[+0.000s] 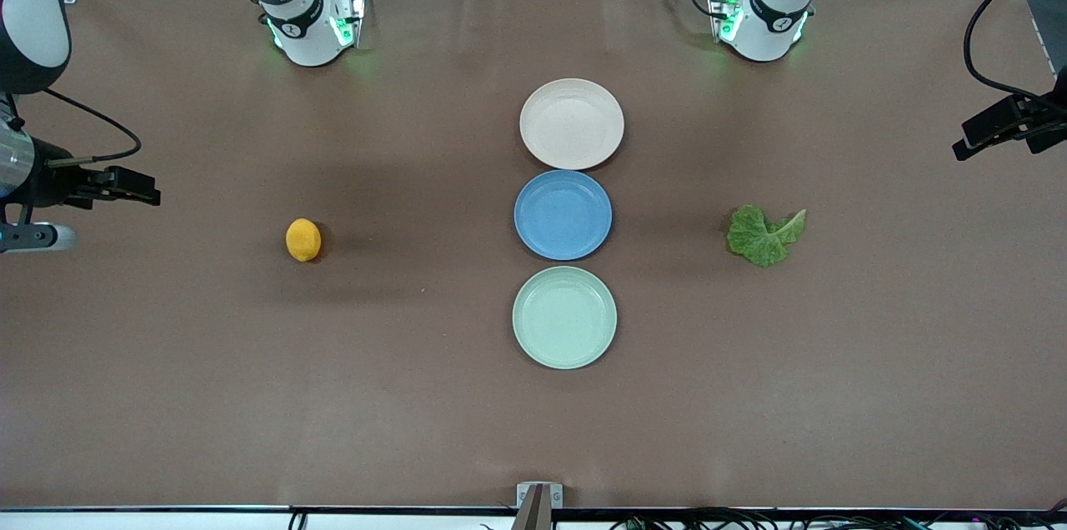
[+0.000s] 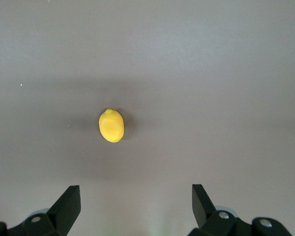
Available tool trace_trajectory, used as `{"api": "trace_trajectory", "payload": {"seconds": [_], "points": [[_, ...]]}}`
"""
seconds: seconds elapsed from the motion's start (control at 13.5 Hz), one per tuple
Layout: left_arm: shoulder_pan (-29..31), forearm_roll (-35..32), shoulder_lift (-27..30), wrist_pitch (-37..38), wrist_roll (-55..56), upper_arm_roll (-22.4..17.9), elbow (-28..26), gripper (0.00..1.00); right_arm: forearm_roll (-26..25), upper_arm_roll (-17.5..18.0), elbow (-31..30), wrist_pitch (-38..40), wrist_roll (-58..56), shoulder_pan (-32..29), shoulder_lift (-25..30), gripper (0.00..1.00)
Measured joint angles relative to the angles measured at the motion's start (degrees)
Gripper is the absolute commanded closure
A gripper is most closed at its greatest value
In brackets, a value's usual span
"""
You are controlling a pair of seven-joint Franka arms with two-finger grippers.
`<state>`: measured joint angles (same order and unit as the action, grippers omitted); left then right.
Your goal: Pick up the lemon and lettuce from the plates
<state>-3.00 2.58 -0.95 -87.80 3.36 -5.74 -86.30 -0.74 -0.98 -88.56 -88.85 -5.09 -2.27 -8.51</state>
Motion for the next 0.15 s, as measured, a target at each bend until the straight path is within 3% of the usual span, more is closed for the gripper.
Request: {"api": "trace_trajectory", "payload": {"seconds": [0.15], "points": [[0.0, 0.0, 0.0, 0.0, 0.0, 0.0, 0.0, 0.00, 0.3, -2.3, -2.8, -0.6, 0.0, 1.7, 2.9, 0.00]]}}
